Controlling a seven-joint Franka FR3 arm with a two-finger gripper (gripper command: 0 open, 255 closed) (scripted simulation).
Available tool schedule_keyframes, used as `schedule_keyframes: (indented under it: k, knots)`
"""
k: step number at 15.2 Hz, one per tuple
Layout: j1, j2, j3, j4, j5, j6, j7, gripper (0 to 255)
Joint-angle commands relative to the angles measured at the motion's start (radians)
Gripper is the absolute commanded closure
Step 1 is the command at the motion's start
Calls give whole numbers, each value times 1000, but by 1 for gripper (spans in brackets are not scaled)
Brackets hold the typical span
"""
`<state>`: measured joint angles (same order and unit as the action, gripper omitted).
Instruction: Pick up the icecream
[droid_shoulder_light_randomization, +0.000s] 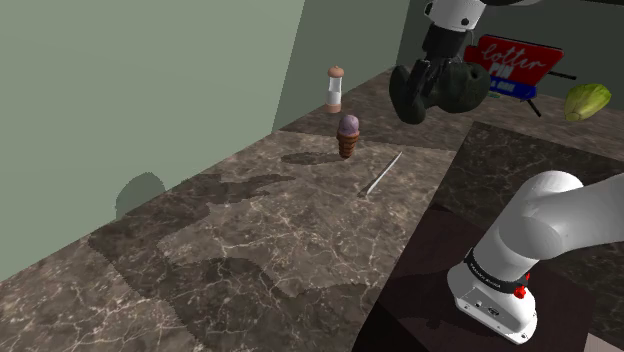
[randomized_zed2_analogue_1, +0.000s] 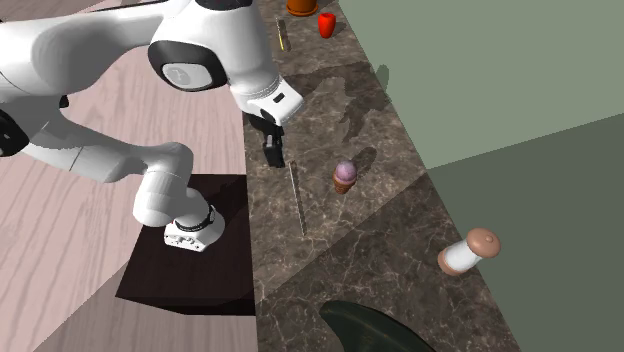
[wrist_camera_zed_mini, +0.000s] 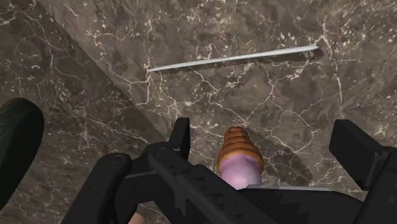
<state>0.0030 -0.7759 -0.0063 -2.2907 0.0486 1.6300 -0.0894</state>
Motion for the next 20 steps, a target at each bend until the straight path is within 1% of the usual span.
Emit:
schedule_keyframes:
  k: [1,8,16,17,20]
  knots:
    - [0,0,0,0,0,0,0,0]
    - [-1,207,-10,16,90,216,59,0]
    - [11,477,-30,114,210,417,92,0]
    - [12,487,-31,119,215,424,92,0]
    - [13,494,-30,85,221,463,82,0]
